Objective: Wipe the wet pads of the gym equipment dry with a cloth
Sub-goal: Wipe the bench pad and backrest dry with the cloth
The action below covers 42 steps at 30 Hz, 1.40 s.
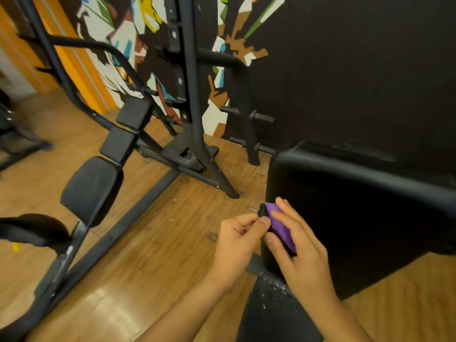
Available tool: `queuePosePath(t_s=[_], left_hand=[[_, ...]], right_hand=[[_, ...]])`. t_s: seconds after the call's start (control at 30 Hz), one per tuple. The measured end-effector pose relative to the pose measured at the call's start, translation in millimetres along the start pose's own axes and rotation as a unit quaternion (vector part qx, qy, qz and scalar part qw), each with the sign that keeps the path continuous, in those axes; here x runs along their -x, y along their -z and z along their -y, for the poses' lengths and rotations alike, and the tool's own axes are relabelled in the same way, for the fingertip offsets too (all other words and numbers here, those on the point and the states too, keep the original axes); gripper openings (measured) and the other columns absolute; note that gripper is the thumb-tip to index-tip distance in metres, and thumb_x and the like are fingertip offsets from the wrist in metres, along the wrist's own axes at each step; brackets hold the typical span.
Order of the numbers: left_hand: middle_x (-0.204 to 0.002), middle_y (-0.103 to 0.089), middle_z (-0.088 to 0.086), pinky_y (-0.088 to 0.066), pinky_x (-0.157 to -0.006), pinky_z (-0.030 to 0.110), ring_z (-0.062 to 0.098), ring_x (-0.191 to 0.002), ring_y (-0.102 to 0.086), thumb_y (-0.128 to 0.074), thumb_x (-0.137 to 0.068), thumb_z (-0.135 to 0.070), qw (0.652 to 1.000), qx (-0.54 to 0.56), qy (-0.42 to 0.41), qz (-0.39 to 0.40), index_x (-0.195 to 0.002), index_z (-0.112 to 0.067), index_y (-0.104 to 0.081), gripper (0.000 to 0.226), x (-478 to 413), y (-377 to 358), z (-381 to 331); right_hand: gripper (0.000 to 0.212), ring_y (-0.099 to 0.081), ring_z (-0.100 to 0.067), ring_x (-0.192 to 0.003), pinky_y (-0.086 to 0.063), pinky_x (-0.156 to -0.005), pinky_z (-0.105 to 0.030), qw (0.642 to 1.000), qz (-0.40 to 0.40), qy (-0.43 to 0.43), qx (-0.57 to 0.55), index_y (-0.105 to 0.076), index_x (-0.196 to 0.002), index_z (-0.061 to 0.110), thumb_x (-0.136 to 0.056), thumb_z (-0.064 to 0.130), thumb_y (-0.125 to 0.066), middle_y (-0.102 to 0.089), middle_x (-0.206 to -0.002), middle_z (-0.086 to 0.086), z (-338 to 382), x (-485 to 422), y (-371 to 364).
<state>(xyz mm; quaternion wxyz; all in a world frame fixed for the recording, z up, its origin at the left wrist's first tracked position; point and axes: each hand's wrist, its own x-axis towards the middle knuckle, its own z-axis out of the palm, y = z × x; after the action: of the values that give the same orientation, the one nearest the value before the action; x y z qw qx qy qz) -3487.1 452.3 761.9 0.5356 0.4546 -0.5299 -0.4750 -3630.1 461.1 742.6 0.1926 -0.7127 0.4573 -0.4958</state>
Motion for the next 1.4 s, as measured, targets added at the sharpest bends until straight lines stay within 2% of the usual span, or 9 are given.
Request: queuePosePath(t_s=[0.13,0.27,0.4,0.53,0.7,0.9,1.0,1.17,1.4], left_hand=[[-0.080,-0.066,0.033,-0.052,-0.072,0.056,0.042,-0.073,-0.063,-0.061,-0.100,-0.016,1.000,0.001,0.002,-0.009,-0.093,0.005,-0.073,0.025,15,1,-51],[-0.084,-0.077,0.007,-0.055,-0.065,0.020,0.018,-0.078,-0.074,-0.059,-0.098,-0.009,0.999,-0.035,-0.028,-0.025,-0.096,-0.005,-0.075,0.017,22,4,-109],[-0.086,-0.077,0.004,-0.059,-0.076,0.032,0.018,-0.082,-0.073,-0.065,-0.097,-0.023,0.991,-0.091,-0.087,-0.049,-0.095,-0.015,-0.075,0.013,24,16,-154],[-0.087,-0.077,0.001,-0.056,-0.078,0.029,0.016,-0.086,-0.072,-0.062,-0.098,-0.018,0.985,-0.123,-0.114,-0.032,-0.096,-0.019,-0.074,0.013,27,38,-177],[-0.086,-0.077,-0.009,-0.053,-0.078,0.019,0.005,-0.085,-0.071,-0.062,-0.098,-0.011,0.971,-0.184,-0.130,-0.074,-0.096,-0.023,-0.074,0.017,34,74,-189],[-0.090,-0.076,-0.001,-0.057,-0.083,0.028,0.013,-0.089,-0.071,-0.059,-0.098,-0.020,0.980,-0.112,-0.086,-0.143,-0.098,-0.022,-0.074,0.014,46,106,-181],[-0.099,-0.076,0.004,-0.057,-0.094,0.046,0.022,-0.097,-0.070,-0.061,-0.093,-0.027,0.986,-0.036,-0.049,-0.155,-0.095,-0.026,-0.077,0.016,51,110,-179],[-0.122,-0.070,0.015,-0.053,-0.100,0.053,0.034,-0.118,-0.064,-0.054,-0.100,-0.022,0.978,0.062,-0.044,-0.194,-0.115,-0.005,-0.066,0.026,55,117,-179],[-0.100,-0.071,0.015,-0.054,-0.091,0.044,0.026,-0.096,-0.066,-0.072,-0.091,-0.031,0.985,0.027,-0.028,-0.167,-0.097,-0.016,-0.074,0.017,64,125,-178]], right_hand=[[0.034,-0.043,0.014,-0.132,-0.037,-0.100,-0.002,0.999,0.028,-0.010,-0.026,-0.057,-0.122,0.030,-0.089,0.034,-0.066,-0.041,-0.147,0.032,43,-15,35],[0.022,-0.056,0.019,-0.111,-0.046,-0.085,-0.002,0.999,0.022,-0.006,-0.025,-0.066,-0.102,0.015,-0.090,0.034,-0.065,-0.062,-0.133,0.014,87,-41,67],[0.002,-0.058,0.020,-0.102,-0.045,-0.078,-0.001,1.000,0.006,0.002,-0.029,-0.060,-0.095,0.022,-0.097,0.022,-0.061,-0.069,-0.118,0.009,129,-60,81],[0.011,-0.061,0.002,-0.071,-0.039,-0.058,-0.005,0.999,-0.038,0.019,-0.019,-0.053,-0.092,0.020,-0.100,0.015,-0.059,-0.057,-0.076,0.016,150,-76,90],[0.009,-0.059,-0.006,-0.072,-0.042,-0.059,-0.011,0.997,-0.055,0.037,-0.032,-0.056,-0.095,0.010,-0.102,0.015,-0.056,-0.058,-0.079,0.006,163,-99,99],[0.007,-0.057,0.002,-0.073,-0.045,-0.064,-0.011,0.992,-0.085,-0.019,-0.088,-0.058,-0.098,0.013,-0.102,0.018,-0.056,-0.059,-0.080,0.005,167,-119,102],[0.008,-0.057,0.005,-0.075,-0.043,-0.065,-0.009,0.993,-0.074,-0.012,-0.091,-0.058,-0.098,0.012,-0.103,0.017,-0.054,-0.057,-0.082,0.011,177,-125,99],[0.009,-0.056,0.009,-0.081,-0.044,-0.070,-0.008,0.987,-0.097,-0.032,-0.128,-0.057,-0.099,0.017,-0.104,0.017,-0.050,-0.058,-0.089,0.012,186,-133,90],[0.013,-0.050,0.003,-0.070,-0.041,-0.063,-0.011,0.994,-0.041,0.017,-0.103,-0.054,-0.099,0.014,-0.107,0.019,-0.045,-0.053,-0.083,0.008,197,-145,87]])
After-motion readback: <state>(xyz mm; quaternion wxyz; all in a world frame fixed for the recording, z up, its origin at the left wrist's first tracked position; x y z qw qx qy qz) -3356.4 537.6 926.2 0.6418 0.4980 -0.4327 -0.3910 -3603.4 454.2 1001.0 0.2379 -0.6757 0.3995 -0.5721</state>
